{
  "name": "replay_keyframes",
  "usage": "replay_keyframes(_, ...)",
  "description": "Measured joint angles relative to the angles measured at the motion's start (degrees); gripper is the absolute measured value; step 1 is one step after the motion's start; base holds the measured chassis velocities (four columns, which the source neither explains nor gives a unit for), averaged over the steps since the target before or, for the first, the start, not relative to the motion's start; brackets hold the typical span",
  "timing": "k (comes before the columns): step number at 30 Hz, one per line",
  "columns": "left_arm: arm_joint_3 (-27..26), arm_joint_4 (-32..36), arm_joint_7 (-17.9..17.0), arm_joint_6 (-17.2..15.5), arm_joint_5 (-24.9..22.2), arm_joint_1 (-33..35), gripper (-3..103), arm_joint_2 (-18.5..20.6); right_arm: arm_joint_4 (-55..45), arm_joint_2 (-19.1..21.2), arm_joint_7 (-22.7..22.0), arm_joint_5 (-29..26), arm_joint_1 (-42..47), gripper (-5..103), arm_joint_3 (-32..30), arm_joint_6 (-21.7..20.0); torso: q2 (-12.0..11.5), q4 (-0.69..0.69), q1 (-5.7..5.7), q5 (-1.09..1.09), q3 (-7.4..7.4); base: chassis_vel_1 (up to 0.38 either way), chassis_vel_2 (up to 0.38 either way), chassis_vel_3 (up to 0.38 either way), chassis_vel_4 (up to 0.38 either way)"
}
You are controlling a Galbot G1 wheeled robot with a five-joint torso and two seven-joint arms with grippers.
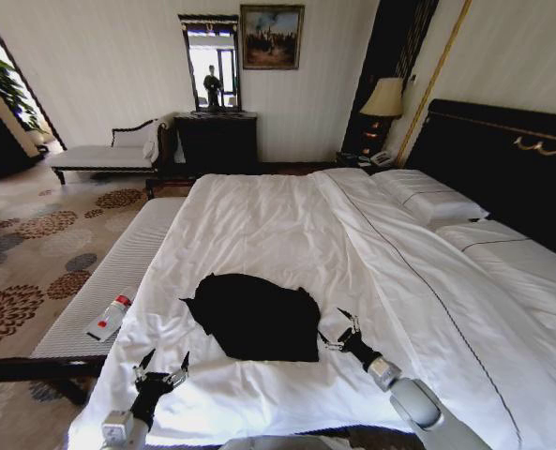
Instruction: Fold the clothes on the bed.
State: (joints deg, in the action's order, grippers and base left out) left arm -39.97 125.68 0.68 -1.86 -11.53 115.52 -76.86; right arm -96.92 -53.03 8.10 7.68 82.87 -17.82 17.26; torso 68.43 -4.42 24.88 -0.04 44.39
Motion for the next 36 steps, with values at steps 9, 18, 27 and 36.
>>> replay_keyframes(9, -0.01, -0.01, -0.05, -0.09, 0.22, -0.03, 100, -0.8, 5.59, -0.71, -0.61, 13.4, -9.37, 100, 9.1, 3.45, 0.0, 0.0, 0.0, -0.01, 0.0, 0.0, 0.0, 0.0, 0.0)
replay_keyframes(18, -2.26, 0.53, -0.05, 0.35, -0.49, 1.37, 100, -1.08, 14.2, -5.43, -2.88, 25.91, -20.04, 100, 12.8, 7.74, 0.0, 0.02, 0.0, -0.01, 0.0, 0.0, 0.0, 0.0, 0.0)
replay_keyframes(27, -2.91, 0.88, 0.01, 0.59, -1.14, 1.47, 100, -1.04, 17.04, -6.14, -3.83, 30.74, -22.27, 100, 13.12, 9.5, 0.0, 0.0, 0.0, -0.01, 0.0, 0.0, 0.0, 0.0, 0.0)
replay_keyframes(36, -2.39, 0.72, 0.02, 0.51, -1.74, 0.83, 100, -0.45, 18.52, -6.91, -5.81, 31.56, -23.3, 96, 12.17, 8.97, 0.0, 0.0, 0.0, 0.0, 0.0, 0.0, 0.0, 0.0, 0.0)
